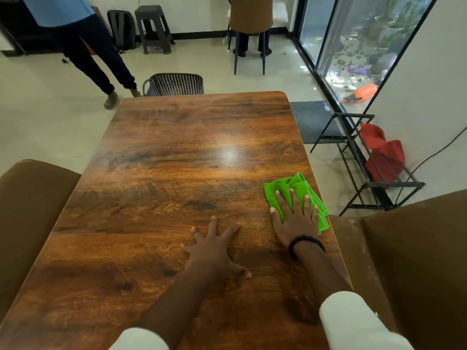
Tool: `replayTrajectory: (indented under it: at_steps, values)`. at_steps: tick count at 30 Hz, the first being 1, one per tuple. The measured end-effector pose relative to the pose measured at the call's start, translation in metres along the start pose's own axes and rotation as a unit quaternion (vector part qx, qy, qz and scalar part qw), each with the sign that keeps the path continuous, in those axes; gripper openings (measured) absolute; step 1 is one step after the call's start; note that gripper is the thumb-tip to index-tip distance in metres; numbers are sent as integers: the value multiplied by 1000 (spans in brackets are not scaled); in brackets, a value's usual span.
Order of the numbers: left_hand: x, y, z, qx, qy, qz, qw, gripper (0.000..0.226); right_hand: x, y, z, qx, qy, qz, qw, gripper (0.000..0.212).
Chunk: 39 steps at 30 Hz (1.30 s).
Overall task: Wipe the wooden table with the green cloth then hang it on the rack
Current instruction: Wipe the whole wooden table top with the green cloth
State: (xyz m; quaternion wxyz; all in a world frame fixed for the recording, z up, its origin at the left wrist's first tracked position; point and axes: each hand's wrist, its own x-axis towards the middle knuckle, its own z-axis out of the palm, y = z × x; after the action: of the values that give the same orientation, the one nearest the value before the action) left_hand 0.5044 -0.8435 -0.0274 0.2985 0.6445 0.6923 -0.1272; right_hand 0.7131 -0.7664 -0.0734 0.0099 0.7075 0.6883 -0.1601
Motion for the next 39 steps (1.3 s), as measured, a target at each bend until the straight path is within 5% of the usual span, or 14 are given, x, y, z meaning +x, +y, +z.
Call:
replayTrajectory:
  at_steps: [12, 23, 30, 34, 39]
  values:
    - [-3, 1, 0, 7, 2, 9, 1000, 121, -209, 21, 45, 38, 1, 25, 999, 54]
    - [-4, -2, 5, -11, 23, 22, 999, 117, -52, 1, 21, 35, 1, 47, 998, 58]
    - [-10, -6, 5, -18, 32, 38, 999, 116, -249, 43, 55, 68, 29, 48, 996, 57]
    - [-39, 9, 26, -20, 100, 55, 993, 91, -345, 57, 66, 56, 5, 85, 995, 58]
    - [-125, 54, 113, 0, 129, 121, 984, 61, -299, 51, 59, 66, 13, 113, 991, 56]
